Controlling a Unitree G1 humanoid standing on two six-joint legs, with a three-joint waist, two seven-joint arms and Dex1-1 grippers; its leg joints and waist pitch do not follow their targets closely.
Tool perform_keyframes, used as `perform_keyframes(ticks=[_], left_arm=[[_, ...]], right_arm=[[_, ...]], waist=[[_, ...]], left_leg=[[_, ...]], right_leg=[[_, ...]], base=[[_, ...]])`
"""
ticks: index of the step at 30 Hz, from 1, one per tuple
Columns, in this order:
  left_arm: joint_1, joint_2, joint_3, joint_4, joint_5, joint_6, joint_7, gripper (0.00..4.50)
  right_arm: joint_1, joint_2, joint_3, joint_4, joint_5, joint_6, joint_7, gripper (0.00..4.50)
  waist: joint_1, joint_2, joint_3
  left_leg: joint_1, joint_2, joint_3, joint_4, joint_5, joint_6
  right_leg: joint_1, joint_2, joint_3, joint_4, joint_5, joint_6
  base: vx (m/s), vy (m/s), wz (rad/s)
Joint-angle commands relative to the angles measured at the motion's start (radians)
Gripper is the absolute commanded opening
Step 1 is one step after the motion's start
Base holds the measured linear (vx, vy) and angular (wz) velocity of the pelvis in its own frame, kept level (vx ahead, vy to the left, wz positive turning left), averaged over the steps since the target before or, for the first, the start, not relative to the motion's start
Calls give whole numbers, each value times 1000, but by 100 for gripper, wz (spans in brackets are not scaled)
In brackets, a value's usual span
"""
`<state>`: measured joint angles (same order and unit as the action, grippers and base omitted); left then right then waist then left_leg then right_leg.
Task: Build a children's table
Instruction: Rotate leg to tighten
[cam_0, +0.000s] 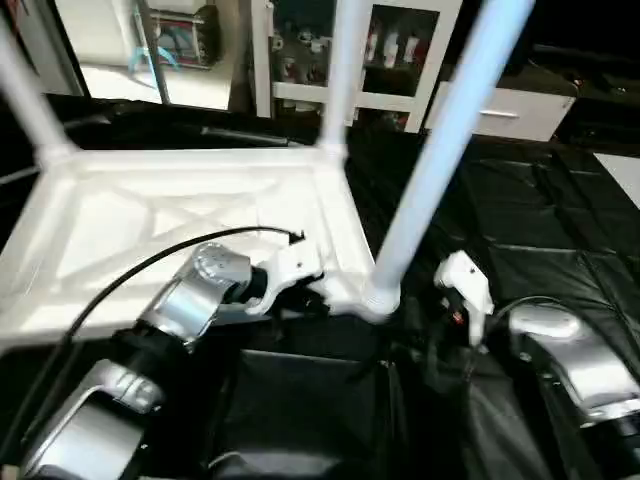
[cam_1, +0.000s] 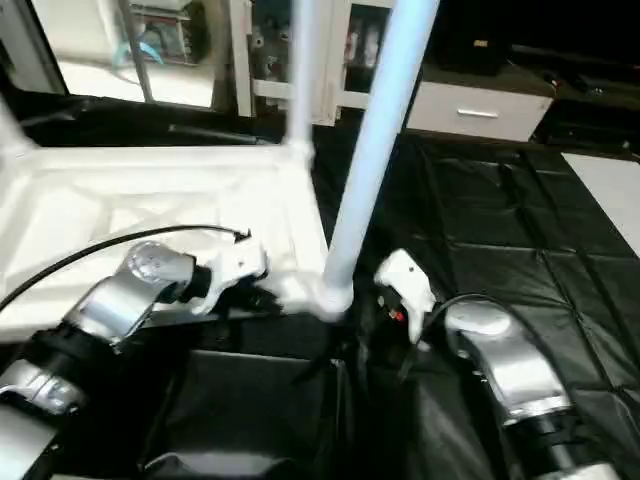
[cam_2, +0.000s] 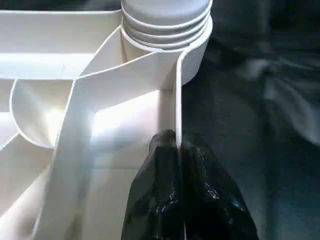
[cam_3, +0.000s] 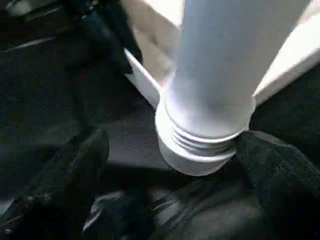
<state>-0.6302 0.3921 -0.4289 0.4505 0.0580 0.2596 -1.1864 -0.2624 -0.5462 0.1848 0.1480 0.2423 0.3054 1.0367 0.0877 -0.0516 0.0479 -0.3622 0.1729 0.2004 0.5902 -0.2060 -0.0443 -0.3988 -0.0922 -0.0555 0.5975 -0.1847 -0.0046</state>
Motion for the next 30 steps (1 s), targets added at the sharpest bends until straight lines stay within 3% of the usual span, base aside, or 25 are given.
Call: perform_keyframes(ticks=[1, 6, 15, 19, 22, 23, 30], left_arm=[[38, 6, -60, -10, 0, 22, -57, 0], [62, 39, -71, -93, -18, 63, -129, 0], [76, 48, -80, -135, -21, 91, -143, 0], [78, 55, -76, -147, -18, 102, -146, 0], [78, 56, -75, -147, -17, 103, -147, 0], [77, 57, -75, -147, -15, 104, -145, 0], [81, 64, -81, -163, -14, 119, -146, 0]], right_arm=[[4, -29, 3, -30, 32, 25, 60, 440], [-23, -63, 24, -13, 35, 19, 150, 440], [-81, -25, 52, 86, 9, -20, 184, 440], [-106, -6, 64, 127, 3, -38, 200, 414], [-109, -4, 66, 133, 4, -40, 206, 387], [-115, 1, 67, 145, 3, -47, 208, 378], [-141, 18, 82, 198, -10, -79, 236, 320]], waist=[[-1, -2, -50], [0, -7, -54], [0, -6, -56], [1, -12, -59], [2, -8, -59], [1, -12, -59], [2, -9, -58]], left_leg=[[19, 72, -27, -80, -188, 44], [16, 69, -24, -71, -118, 67], [17, 67, -25, -69, -124, 56], [17, 66, -24, -66, -101, 62], [17, 66, -24, -66, -93, 67], [17, 66, -23, -66, -93, 67], [18, 66, -24, -65, -117, 54]], right_leg=[[38, -71, 48, -62, -180, -237], [40, -70, 47, -50, -95, -259], [40, -69, 45, -50, -113, -264], [42, -67, 44, -44, -83, -273], [42, -67, 44, -43, -77, -273], [42, -66, 43, -44, -77, -273], [42, -67, 44, -44, -99, -274]], base=[[0, 0, 0], [0, 0, 0], [0, 0, 0], [0, 0, 0], [0, 0, 0], [0, 0, 0], [0, 0, 0]])
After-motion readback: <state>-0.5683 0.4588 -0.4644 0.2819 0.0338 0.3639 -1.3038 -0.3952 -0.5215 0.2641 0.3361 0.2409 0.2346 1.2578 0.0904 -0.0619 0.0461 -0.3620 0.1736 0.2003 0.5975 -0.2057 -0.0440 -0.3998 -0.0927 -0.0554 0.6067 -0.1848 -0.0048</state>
